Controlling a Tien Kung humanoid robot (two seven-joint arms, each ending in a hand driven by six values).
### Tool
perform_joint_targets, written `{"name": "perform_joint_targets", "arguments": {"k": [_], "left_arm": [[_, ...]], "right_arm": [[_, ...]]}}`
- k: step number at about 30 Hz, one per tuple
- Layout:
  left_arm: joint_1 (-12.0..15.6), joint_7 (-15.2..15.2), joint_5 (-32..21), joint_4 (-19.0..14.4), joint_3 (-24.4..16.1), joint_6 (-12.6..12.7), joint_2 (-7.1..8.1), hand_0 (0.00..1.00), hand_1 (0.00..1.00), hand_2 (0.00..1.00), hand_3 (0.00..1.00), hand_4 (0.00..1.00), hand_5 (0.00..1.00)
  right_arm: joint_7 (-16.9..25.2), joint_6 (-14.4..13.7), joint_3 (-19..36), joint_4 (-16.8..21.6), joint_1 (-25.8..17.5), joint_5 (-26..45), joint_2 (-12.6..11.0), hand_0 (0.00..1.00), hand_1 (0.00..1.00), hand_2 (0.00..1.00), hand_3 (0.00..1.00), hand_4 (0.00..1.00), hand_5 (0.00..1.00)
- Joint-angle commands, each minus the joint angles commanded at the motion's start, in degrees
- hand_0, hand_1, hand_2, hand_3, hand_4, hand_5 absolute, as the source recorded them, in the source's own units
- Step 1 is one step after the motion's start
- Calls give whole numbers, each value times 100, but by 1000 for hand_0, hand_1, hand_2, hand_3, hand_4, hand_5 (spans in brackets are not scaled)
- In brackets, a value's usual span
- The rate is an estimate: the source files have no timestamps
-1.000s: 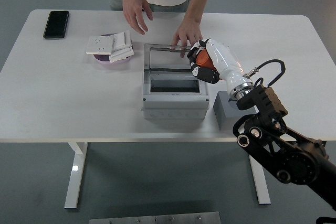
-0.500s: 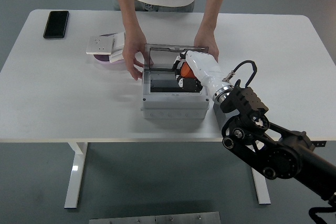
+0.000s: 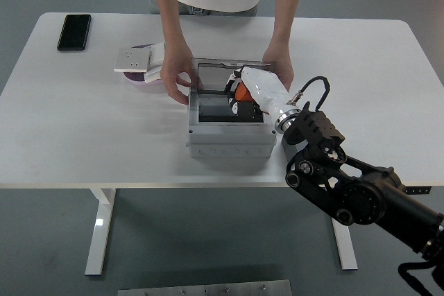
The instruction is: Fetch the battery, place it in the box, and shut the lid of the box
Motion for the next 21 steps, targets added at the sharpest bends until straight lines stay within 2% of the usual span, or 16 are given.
{"name": "perform_joint_targets", "arguments": {"k": [9, 21], "left_arm": [[-25, 2, 15, 1, -5, -9, 4, 614, 751, 637, 574, 427, 2], [-35, 13, 36, 1, -12, -19, 3, 615, 751, 639, 574, 431, 2]], "right_arm": [[-45, 115, -528, -237, 334, 163, 29, 268, 296, 347, 364, 253, 2], [-82, 186, -777, -232, 481, 221, 26, 269, 296, 348, 363, 261, 2]]}}
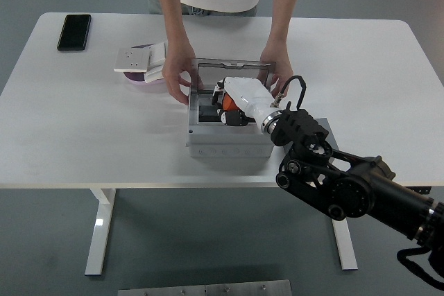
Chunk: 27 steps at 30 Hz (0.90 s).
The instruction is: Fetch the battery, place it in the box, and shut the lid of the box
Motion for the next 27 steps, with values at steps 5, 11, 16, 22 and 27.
{"name": "perform_joint_targets", "arguments": {"k": [5, 11, 16, 22, 27], "left_arm": [[-9, -1, -2, 0, 2, 0, 7, 614, 751, 639, 574, 432, 2], [-10, 10, 16, -3, -10, 5, 9, 614, 750, 639, 574, 430, 2], [-9, 11, 27, -3, -16, 6, 7, 614, 751, 639, 574, 432, 2], [-5, 15, 29, -7, -16, 5, 4, 614, 751, 637, 575, 432, 2], [-8, 16, 37, -10, -19, 5, 5, 614, 750, 637, 574, 431, 2]], "right_arm": [[30, 32, -2, 4, 17, 71, -16, 269, 296, 348, 363, 262, 2], [126, 47, 38, -17, 13, 212, -16, 270, 297, 349, 368, 266, 2], [181, 33, 67, -36, 9, 300, 3, 357, 367, 474, 533, 533, 2], [209, 14, 73, -43, 0, 331, 24, 433, 501, 575, 644, 535, 2], [257, 36, 82, -63, -1, 390, 36, 441, 543, 606, 659, 548, 2]]}}
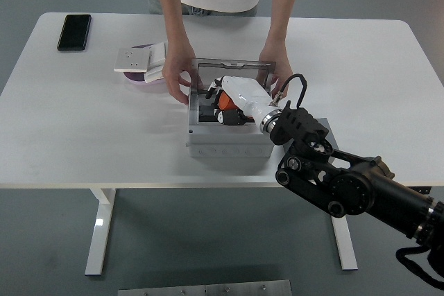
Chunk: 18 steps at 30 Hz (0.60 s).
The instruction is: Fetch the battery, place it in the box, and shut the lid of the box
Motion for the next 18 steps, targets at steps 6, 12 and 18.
{"name": "perform_joint_targets", "arguments": {"k": [6, 12, 18], "left_arm": [[-2, -3, 13, -1, -13, 7, -1, 614, 748, 632, 573, 427, 2], [1, -12, 18, -4, -23, 19, 2, 613, 749, 628, 573, 425, 2], [1, -9, 31, -6, -26, 19, -8, 612, 745, 624, 572, 419, 2]], "right_arm": [[22, 25, -1, -7, -2, 40, 7, 453, 585, 622, 675, 616, 2], [10, 27, -31, -9, -16, 57, 14, 635, 650, 630, 693, 782, 73], [-38, 51, 38, 116, -16, 1, -9, 660, 655, 634, 697, 784, 77]]}}
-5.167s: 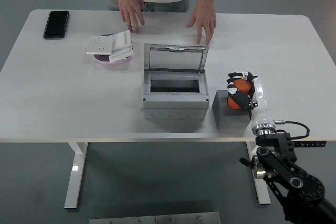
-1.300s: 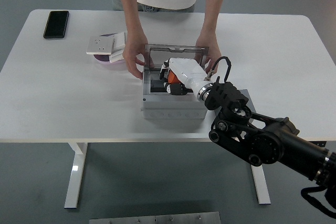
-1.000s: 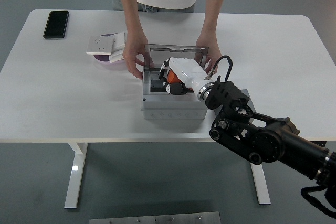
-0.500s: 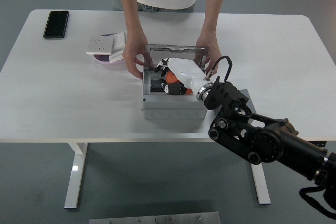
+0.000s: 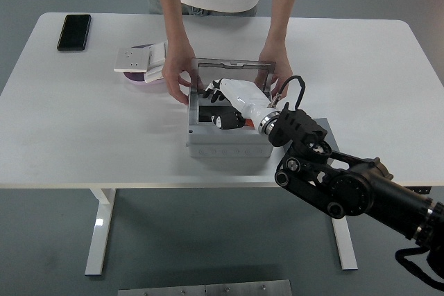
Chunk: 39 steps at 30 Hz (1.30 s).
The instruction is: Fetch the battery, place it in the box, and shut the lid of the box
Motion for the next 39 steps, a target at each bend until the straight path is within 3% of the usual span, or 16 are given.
{"name": "perform_joint_targets", "arguments": {"k": [22, 23, 28, 29, 34, 35, 39], "left_arm": [[5, 22, 31, -4, -35, 12, -35, 612, 745, 616, 567, 414, 2], [5, 23, 33, -4, -36, 14, -34, 611, 744, 613, 566, 410, 2], [-5, 22, 30, -5, -34, 18, -30, 611, 744, 613, 566, 410, 2], [-5, 24, 31, -6, -34, 18, -29, 611, 743, 612, 566, 409, 2], [-14, 36, 49, -8, -41, 16, -27, 611, 743, 612, 566, 409, 2], [-19, 38, 54, -8, -43, 14, -27, 611, 742, 610, 567, 409, 2], [-36, 43, 69, -7, -48, 10, -25, 611, 742, 610, 567, 409, 2]], "right_arm": [[-484, 482, 641, 1209, 203, -253, -493, 655, 632, 626, 700, 774, 76], [-493, 493, 686, 1240, 241, -232, -528, 654, 626, 624, 692, 776, 155], [-514, 535, 844, 1258, 370, -145, -625, 654, 626, 624, 692, 776, 155], [-514, 547, 880, 1245, 401, -110, -638, 644, 620, 623, 685, 779, 348], [-556, 596, 997, 1127, 507, 168, -638, 644, 620, 623, 685, 779, 348], [-555, 595, 1010, 1103, 518, 229, -632, 653, 625, 636, 709, 802, 704], [-544, 560, 1058, 998, 546, 525, -599, 653, 625, 636, 709, 802, 704]]}}
